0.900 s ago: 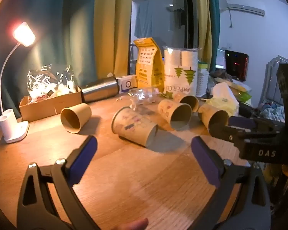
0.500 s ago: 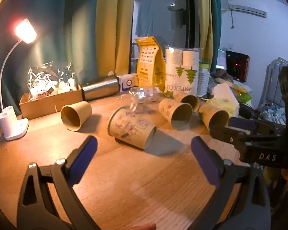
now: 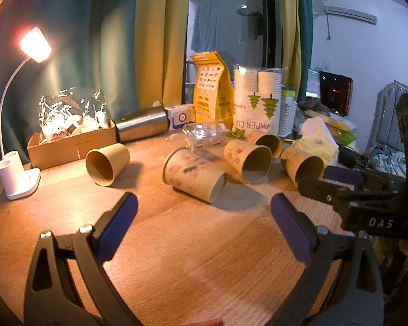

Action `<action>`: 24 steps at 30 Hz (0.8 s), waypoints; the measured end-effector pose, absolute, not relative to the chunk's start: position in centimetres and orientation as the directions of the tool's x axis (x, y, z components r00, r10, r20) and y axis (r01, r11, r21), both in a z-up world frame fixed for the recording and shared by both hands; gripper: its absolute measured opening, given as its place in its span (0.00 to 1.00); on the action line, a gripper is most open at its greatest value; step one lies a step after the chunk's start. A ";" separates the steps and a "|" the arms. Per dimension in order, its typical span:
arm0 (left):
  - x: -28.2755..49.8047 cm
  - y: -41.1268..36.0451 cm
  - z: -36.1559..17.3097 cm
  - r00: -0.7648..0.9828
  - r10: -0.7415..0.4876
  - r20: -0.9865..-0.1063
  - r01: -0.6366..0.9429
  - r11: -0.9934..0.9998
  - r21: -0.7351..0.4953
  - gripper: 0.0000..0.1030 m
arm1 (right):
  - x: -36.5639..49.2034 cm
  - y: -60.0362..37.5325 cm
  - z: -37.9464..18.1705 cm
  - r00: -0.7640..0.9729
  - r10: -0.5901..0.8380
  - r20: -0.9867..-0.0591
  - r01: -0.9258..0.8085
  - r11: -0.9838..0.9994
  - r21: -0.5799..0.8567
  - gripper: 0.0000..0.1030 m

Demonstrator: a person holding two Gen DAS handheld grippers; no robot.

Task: Flip cup upside down

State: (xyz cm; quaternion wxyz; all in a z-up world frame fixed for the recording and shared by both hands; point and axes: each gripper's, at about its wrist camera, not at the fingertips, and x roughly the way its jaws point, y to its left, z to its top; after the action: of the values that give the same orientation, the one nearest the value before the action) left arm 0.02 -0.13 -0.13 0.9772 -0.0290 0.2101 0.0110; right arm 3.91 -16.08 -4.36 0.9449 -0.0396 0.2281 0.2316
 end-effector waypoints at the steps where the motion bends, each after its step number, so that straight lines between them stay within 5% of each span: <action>1: 0.0 -0.2 -0.1 0.911 0.009 -0.412 -0.033 0.998 -0.051 0.96 | 3.9 -16.1 -4.4 0.789 0.419 -0.450 -0.456 0.890 0.031 0.75; 24: 0.0 -0.1 -0.2 0.908 0.020 -0.419 -0.046 0.998 -0.051 0.97 | 3.8 -16.1 -4.4 0.788 0.421 -0.449 -0.456 0.889 0.033 0.75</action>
State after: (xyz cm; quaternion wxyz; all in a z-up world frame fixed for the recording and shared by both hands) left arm 0.02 -0.13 -0.18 0.9762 -0.0298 0.2144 0.0168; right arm 3.83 -16.10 -4.41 0.9448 -0.0387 0.2280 0.2321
